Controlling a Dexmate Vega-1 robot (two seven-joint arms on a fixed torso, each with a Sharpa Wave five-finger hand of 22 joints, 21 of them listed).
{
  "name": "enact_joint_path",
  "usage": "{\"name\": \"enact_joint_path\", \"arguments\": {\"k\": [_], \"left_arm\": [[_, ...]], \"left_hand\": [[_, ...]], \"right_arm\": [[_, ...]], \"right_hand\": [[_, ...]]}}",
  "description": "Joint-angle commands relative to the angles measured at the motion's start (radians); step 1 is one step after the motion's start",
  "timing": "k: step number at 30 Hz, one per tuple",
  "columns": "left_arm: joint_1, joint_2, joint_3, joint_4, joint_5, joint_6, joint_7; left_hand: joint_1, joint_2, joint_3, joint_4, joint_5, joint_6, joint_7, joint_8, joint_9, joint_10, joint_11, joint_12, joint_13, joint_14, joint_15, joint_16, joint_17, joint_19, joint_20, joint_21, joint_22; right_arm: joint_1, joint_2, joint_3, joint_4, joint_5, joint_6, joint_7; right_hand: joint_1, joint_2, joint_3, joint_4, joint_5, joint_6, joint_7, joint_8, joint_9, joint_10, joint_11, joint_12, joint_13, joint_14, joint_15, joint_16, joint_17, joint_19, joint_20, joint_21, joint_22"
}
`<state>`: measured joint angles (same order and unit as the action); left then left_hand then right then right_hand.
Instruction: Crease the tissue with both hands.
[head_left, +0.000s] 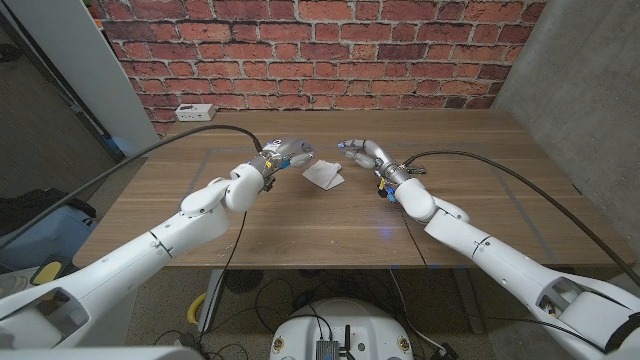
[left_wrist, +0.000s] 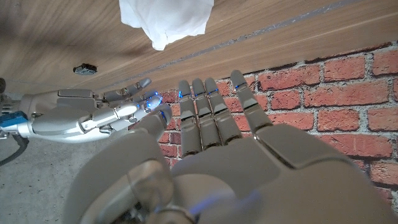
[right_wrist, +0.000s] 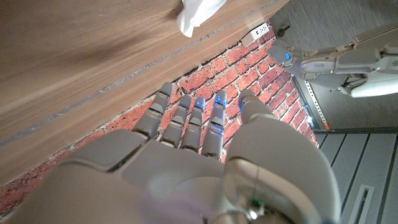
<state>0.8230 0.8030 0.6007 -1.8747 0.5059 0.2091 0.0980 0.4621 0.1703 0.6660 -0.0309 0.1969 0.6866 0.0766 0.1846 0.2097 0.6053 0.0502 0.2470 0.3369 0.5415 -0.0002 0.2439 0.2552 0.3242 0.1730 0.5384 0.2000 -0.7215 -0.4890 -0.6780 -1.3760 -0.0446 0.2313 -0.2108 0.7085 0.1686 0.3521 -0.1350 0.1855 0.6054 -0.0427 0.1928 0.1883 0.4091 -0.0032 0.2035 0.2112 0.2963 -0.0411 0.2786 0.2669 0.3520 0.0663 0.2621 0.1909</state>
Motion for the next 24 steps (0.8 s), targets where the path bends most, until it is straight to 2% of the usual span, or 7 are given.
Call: {"name": "enact_joint_path", "arguments": {"k": [1,8,14,16,19,21,24], "left_arm": [[0.077,0.005,-0.095,0.003,-0.177,-0.066,0.086],[0.073,0.027,-0.134,0.045,-0.303,-0.126,0.045],[0.080,0.037,-0.170,0.128,-0.411,-0.269,0.044],[0.079,0.043,-0.179,0.154,-0.452,-0.308,0.023],[0.075,0.055,-0.186,0.195,-0.487,-0.366,-0.002],[0.070,0.059,-0.190,0.229,-0.511,-0.407,-0.019],[0.060,0.044,-0.197,0.306,-0.574,-0.490,-0.045]], "left_hand": [[0.001,0.008,0.003,-0.010,0.005,-0.045,0.002,-0.009,0.002,-0.022,0.005,-0.010,0.006,-0.026,0.008,-0.009,0.000,-0.009,-0.004,-0.002,0.000],[-0.022,0.004,0.000,-0.003,0.004,-0.165,-0.010,-0.014,-0.002,-0.096,0.017,-0.034,0.009,-0.101,0.031,-0.035,-0.004,-0.050,-0.003,-0.016,0.000],[-0.038,-0.001,0.000,0.001,0.003,-0.227,-0.015,-0.015,-0.005,-0.145,0.026,-0.047,0.007,-0.146,0.040,-0.050,-0.014,-0.070,-0.009,-0.024,0.000],[-0.048,-0.005,0.001,0.001,0.002,-0.285,-0.039,-0.019,-0.009,-0.190,0.041,-0.057,0.001,-0.175,0.048,-0.056,-0.023,-0.081,-0.012,-0.029,-0.001],[-0.065,-0.008,-0.002,0.001,-0.001,-0.342,-0.050,-0.015,-0.015,-0.265,0.042,-0.069,-0.012,-0.228,0.054,-0.062,-0.035,-0.110,-0.017,-0.042,-0.003],[-0.072,-0.010,-0.003,0.003,-0.003,-0.359,-0.058,-0.015,-0.016,-0.282,0.033,-0.069,-0.017,-0.242,0.051,-0.063,-0.038,-0.122,-0.019,-0.048,-0.004],[-0.083,-0.012,-0.006,0.008,-0.005,-0.382,-0.057,-0.015,-0.018,-0.307,0.035,-0.070,-0.024,-0.258,0.053,-0.063,-0.041,-0.128,-0.022,-0.052,-0.005]], "right_arm": [[-0.004,0.042,0.039,0.041,0.140,0.068,0.053],[-0.005,0.079,0.057,0.056,0.195,0.082,0.048],[-0.013,0.107,0.070,0.058,0.232,0.092,0.035],[-0.015,0.122,0.080,0.074,0.286,0.110,0.068],[-0.021,0.133,0.085,0.074,0.311,0.112,0.073],[-0.028,0.141,0.092,0.065,0.327,0.108,0.065],[-0.035,0.153,0.100,0.066,0.341,0.120,0.053]], "right_hand": [[0.002,-0.006,0.002,-0.003,0.007,0.006,0.007,0.005,0.004,0.005,0.006,0.008,0.003,0.004,-0.035,0.009,0.004,0.003,0.010,-0.002,0.002],[0.002,-0.009,0.002,-0.005,0.008,0.008,0.013,0.006,0.004,0.011,0.010,0.011,0.003,0.004,-0.030,0.009,0.003,0.000,0.018,-0.003,0.003],[-0.003,-0.018,-0.002,-0.006,0.007,0.010,0.017,0.006,0.004,0.015,0.012,0.012,0.003,0.011,-0.022,0.010,0.002,0.001,0.022,-0.003,0.003],[-0.006,-0.025,-0.005,-0.007,0.006,0.008,0.019,0.005,0.004,0.016,0.013,0.012,0.003,0.014,-0.018,0.010,0.000,0.001,0.023,-0.003,0.003],[-0.018,-0.036,-0.011,-0.004,0.004,0.001,0.028,0.002,0.004,0.013,0.019,0.011,0.003,0.013,-0.007,0.007,-0.002,-0.002,0.024,-0.004,0.003],[-0.023,-0.041,-0.013,-0.004,0.004,-0.003,0.030,0.001,0.003,0.012,0.019,0.010,0.003,0.011,-0.003,0.005,-0.003,-0.006,0.028,-0.006,0.003],[-0.027,-0.045,-0.015,-0.003,0.003,-0.005,0.033,0.000,0.003,0.013,0.023,0.010,0.003,0.012,-0.001,0.004,-0.004,-0.008,0.030,-0.007,0.003]]}}
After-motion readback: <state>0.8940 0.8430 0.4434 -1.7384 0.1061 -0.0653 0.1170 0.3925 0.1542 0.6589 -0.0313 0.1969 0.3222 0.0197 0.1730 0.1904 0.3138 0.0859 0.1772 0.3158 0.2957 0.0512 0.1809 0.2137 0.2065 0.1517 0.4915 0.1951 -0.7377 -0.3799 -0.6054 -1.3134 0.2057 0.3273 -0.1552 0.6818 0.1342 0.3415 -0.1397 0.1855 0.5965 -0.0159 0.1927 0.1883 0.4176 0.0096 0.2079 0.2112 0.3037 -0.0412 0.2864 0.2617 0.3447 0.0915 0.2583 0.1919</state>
